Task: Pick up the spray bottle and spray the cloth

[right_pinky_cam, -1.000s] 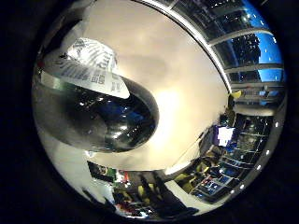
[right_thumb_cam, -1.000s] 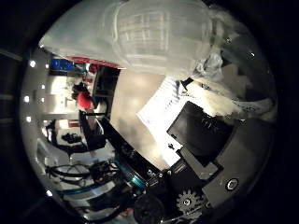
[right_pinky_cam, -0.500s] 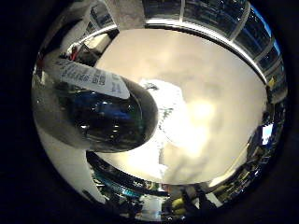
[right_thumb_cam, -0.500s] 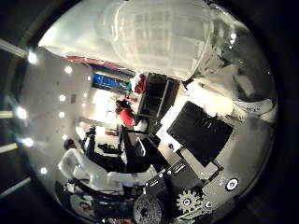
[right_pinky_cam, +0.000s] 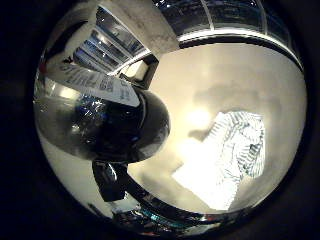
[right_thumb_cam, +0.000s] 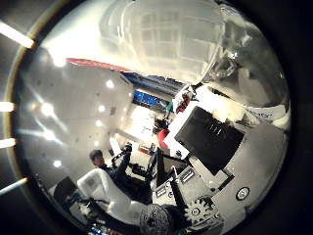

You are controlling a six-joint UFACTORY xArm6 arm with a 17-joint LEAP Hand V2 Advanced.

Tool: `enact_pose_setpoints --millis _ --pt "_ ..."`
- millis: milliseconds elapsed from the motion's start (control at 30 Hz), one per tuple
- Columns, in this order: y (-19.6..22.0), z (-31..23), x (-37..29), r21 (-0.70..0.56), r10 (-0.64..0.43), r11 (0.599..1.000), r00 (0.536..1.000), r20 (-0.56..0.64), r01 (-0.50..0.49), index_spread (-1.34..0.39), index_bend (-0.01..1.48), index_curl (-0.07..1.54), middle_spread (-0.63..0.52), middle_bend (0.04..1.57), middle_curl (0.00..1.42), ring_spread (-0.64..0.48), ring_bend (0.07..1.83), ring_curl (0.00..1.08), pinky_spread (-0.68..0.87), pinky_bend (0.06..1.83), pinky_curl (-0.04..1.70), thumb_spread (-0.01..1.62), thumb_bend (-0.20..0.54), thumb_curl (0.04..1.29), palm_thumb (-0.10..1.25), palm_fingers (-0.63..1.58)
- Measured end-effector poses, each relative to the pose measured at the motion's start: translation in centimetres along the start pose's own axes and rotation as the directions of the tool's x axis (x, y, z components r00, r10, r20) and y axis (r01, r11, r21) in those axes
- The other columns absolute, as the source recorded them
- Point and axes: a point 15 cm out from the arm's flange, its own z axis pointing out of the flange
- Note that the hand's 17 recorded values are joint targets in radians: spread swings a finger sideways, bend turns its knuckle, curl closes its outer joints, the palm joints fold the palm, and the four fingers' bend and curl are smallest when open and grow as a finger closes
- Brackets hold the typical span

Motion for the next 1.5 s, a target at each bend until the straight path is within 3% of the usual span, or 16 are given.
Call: enact_pose_setpoints --millis 333,1233,1500 --pt "1.9 5.2 1.1 0.017 0.023 1.0 0.993 0.113 -0.025 -0.32 0.97 1.1 -0.15 1.36 0.88 -0.27 1.31 0.94 -0.09 1.0 1.68 0.79 -0.017 0.85 1.04 1.08" --pt "10.9 14.9 9.3 -0.158 0.06 0.987 0.992 0.115 -0.041 -0.32 0.97 1.11 -0.15 1.34 0.86 -0.26 1.32 0.92 -0.1 1.01 1.61 0.82 -0.02 0.84 1.0 1.08" --pt "11.2 15.8 10.0 -0.186 0.036 0.982 0.993 0.109 -0.016 -0.32 0.96 1.11 -0.15 1.33 0.87 -0.24 1.31 0.89 -0.11 1.0 1.54 0.84 -0.018 0.83 0.99 1.09"
